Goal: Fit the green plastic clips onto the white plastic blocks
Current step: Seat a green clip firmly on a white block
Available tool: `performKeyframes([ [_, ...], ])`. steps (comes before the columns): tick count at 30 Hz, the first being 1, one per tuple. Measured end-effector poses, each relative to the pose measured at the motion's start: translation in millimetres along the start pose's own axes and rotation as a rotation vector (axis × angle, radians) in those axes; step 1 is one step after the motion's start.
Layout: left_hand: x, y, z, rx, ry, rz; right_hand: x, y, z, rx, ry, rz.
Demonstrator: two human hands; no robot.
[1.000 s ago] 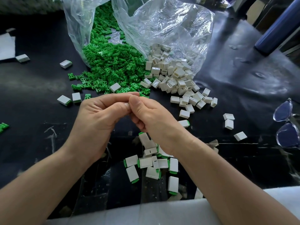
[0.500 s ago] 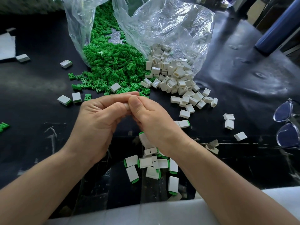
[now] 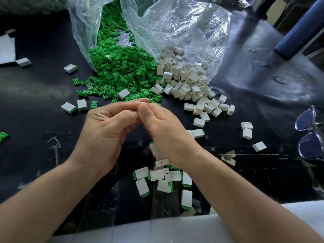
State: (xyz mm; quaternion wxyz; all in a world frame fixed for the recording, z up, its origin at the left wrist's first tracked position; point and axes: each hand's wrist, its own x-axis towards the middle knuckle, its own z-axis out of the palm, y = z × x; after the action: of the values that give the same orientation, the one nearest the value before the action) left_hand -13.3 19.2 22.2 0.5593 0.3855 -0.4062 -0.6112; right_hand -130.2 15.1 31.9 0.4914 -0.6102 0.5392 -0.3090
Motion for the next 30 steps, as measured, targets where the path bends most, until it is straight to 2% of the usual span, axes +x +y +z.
performKeyframes([
  [6,0.8,0.5,0.5,-0.006,-0.008,-0.009,0.3,-0.9,1.2,0.010,0.002,-0.026],
  [12,1.6,4.4,1.4,-0.011,-0.063,-0.015,1.7,-0.8,-5.3,0.120,-0.033,-0.006],
  [16,3.7,3.2,-2.9,0.039,-0.046,-0.053,4.1,0.1,-10.3,0.060,-0.057,0.006],
  [18,4.1,3.0,-3.4,0.062,-0.007,-0.061,5.6,0.9,-14.3,-0.011,-0.038,-0.001],
  [21,3.9,4.3,-4.1,0.111,0.005,-0.045,8.5,3.5,-26.1,-0.179,0.110,-0.035],
  [26,-2.5,6.2,0.4,0.242,-0.093,-0.033,19.1,14.8,-53.0,-0.575,0.413,-0.090],
  [30,-7.4,6.1,3.9,0.362,-0.202,-0.067,26.8,24.2,-64.3,-0.788,0.458,-0.038],
])
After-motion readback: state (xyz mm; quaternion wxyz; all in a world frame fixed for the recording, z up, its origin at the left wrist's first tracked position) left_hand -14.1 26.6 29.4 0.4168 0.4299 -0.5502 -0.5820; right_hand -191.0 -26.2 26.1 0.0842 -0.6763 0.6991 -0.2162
